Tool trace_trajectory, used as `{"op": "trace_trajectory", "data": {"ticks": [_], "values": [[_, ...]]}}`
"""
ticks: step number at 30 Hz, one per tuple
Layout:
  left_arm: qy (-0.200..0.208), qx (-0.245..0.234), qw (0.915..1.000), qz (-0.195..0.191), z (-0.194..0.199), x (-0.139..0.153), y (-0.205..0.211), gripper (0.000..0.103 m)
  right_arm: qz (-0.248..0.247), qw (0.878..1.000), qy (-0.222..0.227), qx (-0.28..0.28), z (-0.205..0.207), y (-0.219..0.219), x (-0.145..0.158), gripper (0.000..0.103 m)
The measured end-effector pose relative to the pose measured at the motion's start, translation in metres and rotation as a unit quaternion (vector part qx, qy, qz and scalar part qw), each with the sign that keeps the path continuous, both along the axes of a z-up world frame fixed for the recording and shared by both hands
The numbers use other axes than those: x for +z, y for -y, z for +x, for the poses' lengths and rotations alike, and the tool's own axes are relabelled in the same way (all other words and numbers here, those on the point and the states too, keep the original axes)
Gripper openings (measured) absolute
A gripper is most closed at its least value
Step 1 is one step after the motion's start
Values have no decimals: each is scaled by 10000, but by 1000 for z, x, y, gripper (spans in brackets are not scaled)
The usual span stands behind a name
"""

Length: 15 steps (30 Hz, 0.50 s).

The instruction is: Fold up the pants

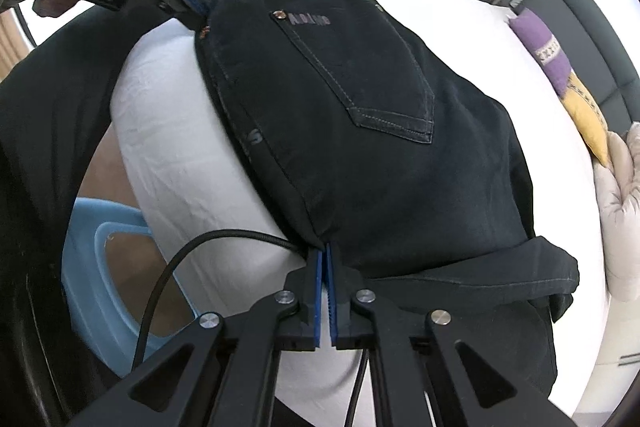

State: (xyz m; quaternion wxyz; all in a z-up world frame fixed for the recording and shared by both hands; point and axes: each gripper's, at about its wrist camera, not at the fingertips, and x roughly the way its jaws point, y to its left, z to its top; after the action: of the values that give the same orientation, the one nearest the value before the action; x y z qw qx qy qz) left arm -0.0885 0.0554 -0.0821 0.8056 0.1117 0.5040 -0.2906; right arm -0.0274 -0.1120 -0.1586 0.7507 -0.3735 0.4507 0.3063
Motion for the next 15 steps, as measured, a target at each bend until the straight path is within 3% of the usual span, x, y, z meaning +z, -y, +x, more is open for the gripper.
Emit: {"op": "trace_trajectory", "data": {"ticks": [4, 10, 13, 15], "values": [[-111, -234, 9996, -131, -3, 25, -6, 1, 244, 9993, -43, -277, 4, 4, 1, 6], [335, -154, 9973, -639, 14, 59, 27, 1, 415, 9979, 8, -505, 6, 3, 0, 7], [353, 125, 9956, -865, 47, 51, 61, 1, 581, 9958, 15, -711, 8, 4, 1, 8], [50, 266, 9952, -942, 70, 30, 81, 1, 736, 9936, 9, -859, 8, 9, 1, 8]]}}
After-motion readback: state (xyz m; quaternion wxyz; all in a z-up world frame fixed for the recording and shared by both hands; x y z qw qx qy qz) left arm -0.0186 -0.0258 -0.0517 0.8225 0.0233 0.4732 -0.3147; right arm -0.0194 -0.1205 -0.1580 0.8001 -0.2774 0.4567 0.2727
